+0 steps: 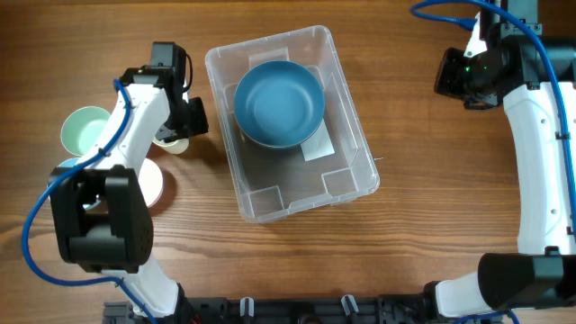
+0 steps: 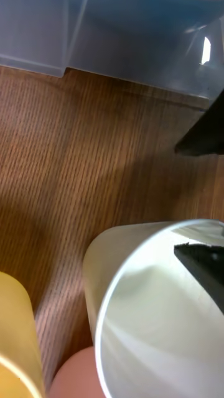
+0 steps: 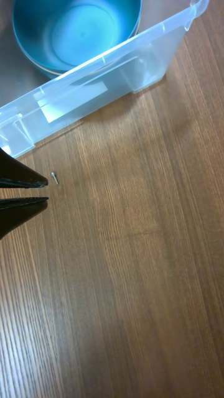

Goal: Pack container
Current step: 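Move the left gripper to the cream cup and grasp it, then carry the cream cup into the container and release it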

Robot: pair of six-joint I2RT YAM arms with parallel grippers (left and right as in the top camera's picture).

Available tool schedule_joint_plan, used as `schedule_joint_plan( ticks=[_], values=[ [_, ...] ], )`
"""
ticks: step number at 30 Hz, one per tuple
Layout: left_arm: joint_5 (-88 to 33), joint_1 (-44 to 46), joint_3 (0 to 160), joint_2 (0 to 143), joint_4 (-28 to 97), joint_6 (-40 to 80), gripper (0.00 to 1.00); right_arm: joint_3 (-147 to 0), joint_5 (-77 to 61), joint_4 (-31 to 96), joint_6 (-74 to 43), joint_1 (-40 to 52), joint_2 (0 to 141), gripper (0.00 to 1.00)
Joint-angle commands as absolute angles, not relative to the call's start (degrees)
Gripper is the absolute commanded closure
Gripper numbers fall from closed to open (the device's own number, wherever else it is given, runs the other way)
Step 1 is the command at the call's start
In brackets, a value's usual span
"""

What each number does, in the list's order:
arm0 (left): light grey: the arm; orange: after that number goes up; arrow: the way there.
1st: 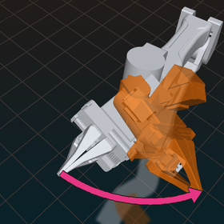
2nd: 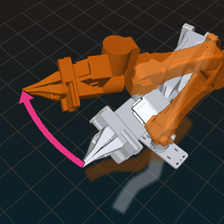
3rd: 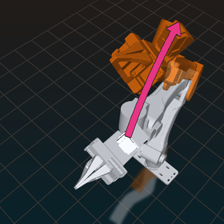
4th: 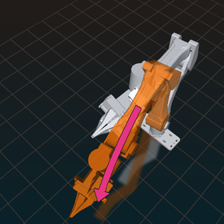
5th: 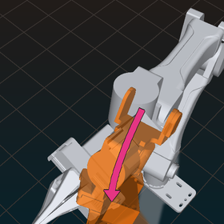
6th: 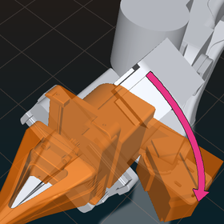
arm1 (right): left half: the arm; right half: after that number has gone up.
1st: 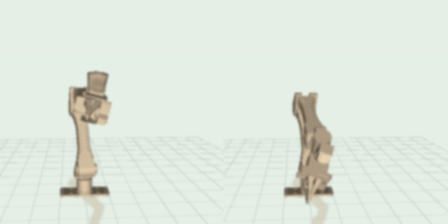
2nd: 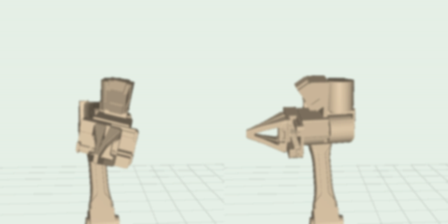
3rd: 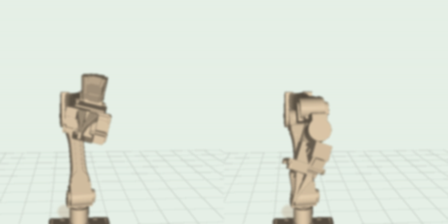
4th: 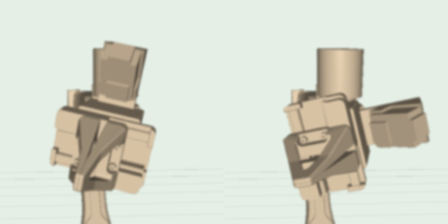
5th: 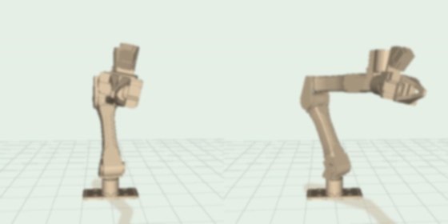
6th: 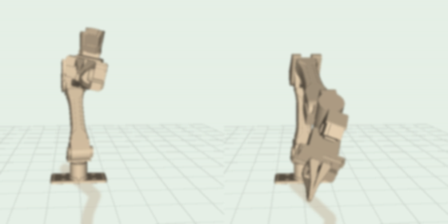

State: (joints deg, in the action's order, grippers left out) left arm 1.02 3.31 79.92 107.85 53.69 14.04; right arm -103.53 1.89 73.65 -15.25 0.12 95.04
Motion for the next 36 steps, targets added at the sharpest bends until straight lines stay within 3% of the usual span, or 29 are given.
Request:
schedule_joint_plan(
  ticks=[1, 6, 8, 17, 20, 22, 30, 36],
  values=[
    [1.6, 3.1, 79.3, 108.1, 53.3, 13.9, 0.70, -103.5, 1.2, 73.5, -15.0, 0.1, 95.4, 0.93],
    [1.6, 3.1, 79.3, 108.0, 53.5, 13.9, 0.92, -103.5, 1.2, 73.6, -15.0, 0.1, 95.4, 0.93],
    [1.6, 3.1, 79.4, 107.7, 54.0, 14.0, 0.96, -103.5, 1.2, 73.8, -15.0, 0.1, 95.4, 0.93],
    [3.1, 4.9, 84.7, 96.3, 64.7, 14.0, 0.96, -103.5, 1.2, 74.0, -15.0, 0.1, 95.4, 0.93],
    [2.9, 10.1, 92.1, 88.4, 71.7, 15.7, 0.96, -103.5, 1.2, 74.0, -15.0, 0.1, 95.4, 0.93],
    [1.5, 21.6, 95.0, 84.2, 73.6, 17.4, 0.96, -103.5, 1.2, 74.0, -15.0, 0.1, 95.4, 0.93],
    [-0.5, 38.8, 94.9, 92.8, 74.3, 19.3, 0.96, -103.5, 1.2, 74.1, -15.0, 0.1, 95.4, 0.93],
    [-3.6, 40.9, 94.7, 100.7, 78.3, 20.4, 0.96, -103.5, 1.2, 74.1, -15.0, 0.1, 95.4, 0.93]
  ],
)
